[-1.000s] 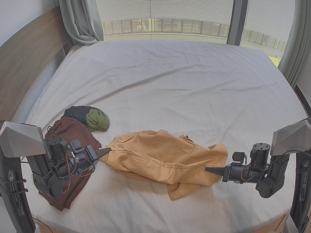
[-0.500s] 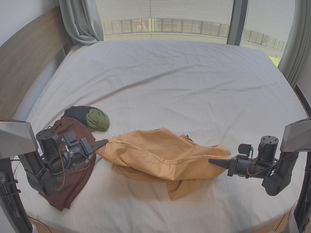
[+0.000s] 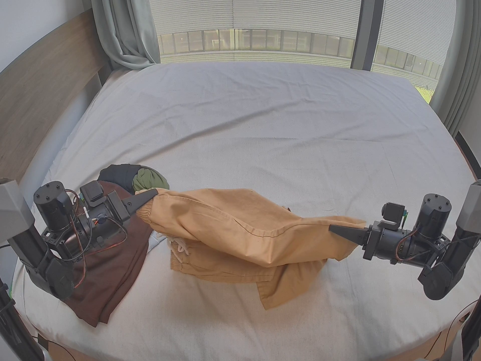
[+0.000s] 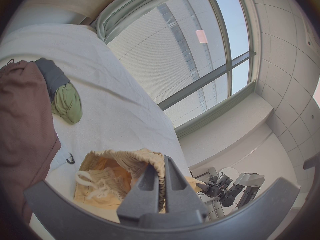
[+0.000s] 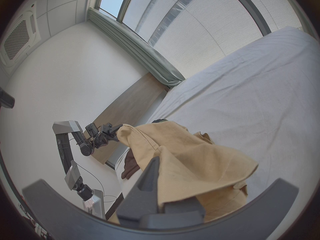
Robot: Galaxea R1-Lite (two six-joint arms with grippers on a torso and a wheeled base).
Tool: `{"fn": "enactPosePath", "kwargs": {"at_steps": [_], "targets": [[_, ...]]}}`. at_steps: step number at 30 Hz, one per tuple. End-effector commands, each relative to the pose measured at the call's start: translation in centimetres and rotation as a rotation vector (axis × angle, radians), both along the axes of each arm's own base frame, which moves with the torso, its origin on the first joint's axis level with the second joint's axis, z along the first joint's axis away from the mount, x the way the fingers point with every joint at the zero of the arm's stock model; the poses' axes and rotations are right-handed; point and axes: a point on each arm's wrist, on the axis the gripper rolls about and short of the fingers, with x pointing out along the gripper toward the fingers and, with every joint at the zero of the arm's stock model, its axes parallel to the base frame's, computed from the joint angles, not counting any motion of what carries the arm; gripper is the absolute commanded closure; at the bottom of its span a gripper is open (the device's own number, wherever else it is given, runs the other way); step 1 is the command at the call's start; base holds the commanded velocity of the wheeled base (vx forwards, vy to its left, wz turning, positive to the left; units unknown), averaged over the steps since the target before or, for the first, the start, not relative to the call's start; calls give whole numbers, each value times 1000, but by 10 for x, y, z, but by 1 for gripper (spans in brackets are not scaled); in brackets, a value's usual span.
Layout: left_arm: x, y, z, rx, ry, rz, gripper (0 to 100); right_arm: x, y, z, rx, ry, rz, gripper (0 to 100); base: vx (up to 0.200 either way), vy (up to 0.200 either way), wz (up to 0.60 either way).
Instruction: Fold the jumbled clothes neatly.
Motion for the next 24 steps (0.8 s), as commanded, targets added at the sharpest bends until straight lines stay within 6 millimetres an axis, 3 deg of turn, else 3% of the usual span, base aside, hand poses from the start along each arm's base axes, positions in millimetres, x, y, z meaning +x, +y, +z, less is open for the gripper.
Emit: {"fn": "enactPosePath", "kwargs": {"at_steps": [1,17,24], "targets": [[-2,0,7,-3,-24,0,100,-3,-1,13,18,-41,-2,100,0,0,0],[0,4,5,-1,-19,16,100,0,-8,35,83,-72,-31,100,0,0,0],[2,9,7,-2,-28,32,100,1,-11,36,85,-74,-43,100,0,0,0]]}}
